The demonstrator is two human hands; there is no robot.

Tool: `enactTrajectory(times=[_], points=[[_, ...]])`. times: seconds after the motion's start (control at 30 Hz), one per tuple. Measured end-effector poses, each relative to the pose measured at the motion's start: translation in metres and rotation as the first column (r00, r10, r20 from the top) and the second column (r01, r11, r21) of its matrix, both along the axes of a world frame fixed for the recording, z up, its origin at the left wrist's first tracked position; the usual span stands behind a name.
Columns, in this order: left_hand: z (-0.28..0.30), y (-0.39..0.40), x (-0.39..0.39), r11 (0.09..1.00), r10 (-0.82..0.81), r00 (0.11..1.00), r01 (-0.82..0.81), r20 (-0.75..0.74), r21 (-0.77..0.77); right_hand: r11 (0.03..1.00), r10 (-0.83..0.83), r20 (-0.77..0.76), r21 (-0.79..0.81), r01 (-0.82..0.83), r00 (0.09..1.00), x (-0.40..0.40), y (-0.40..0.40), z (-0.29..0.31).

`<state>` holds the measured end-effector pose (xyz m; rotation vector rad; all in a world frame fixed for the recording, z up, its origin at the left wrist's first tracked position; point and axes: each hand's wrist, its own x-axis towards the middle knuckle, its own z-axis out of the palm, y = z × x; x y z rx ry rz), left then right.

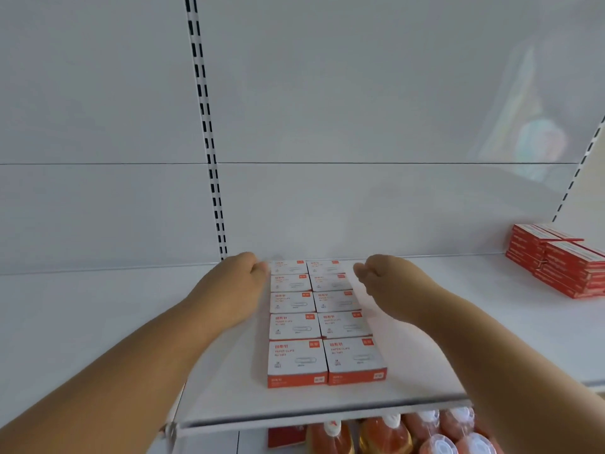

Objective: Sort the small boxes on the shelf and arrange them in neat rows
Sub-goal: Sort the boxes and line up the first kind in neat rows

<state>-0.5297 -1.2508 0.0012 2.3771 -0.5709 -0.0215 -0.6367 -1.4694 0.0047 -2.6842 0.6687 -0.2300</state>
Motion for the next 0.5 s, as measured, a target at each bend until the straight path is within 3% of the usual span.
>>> enactTrajectory(times=[0.03,0.1,0.17,0.23,0.3,0.4,0.5], points=[[-0.003,0.011,-0.014,0.981,-0.026,0.994,0.005,-0.105,-0.194,1.0,0.007,0.014,-0.021,-0.007,1.0,-0.014,0.006,-0.003],[-0.009,0.025,-0.047,0.784,-0.168,0.936,-0.064,-0.31,-0.618,1.0,0.017,0.132,0.003,-0.018,0.991,-0.04,0.019,-0.013],[-0.016,0.026,-0.062,0.567,-0.299,0.866,-0.176,-0.401,-0.805,0.962,-0.043,0.309,0.268,-0.044,0.95,-0.05,0.027,-0.026],[-0.02,0.02,-0.062,0.529,-0.32,0.829,-0.246,-0.459,-0.812,0.733,-0.204,0.367,0.672,-0.107,0.908,-0.044,0.026,-0.026],[-0.014,0.012,-0.063,0.525,-0.329,0.797,-0.291,-0.506,-0.8,0.482,-0.261,0.331,0.858,-0.174,0.907,-0.033,0.021,-0.021],[-0.007,-0.002,-0.065,0.55,-0.325,0.771,-0.317,-0.548,-0.772,0.422,-0.253,0.42,0.858,-0.292,0.871,-0.022,0.022,-0.014],[-0.003,-0.007,-0.08,0.64,-0.263,0.799,-0.276,-0.541,-0.718,0.358,-0.194,0.312,0.905,-0.229,0.93,-0.022,0.038,-0.013]])
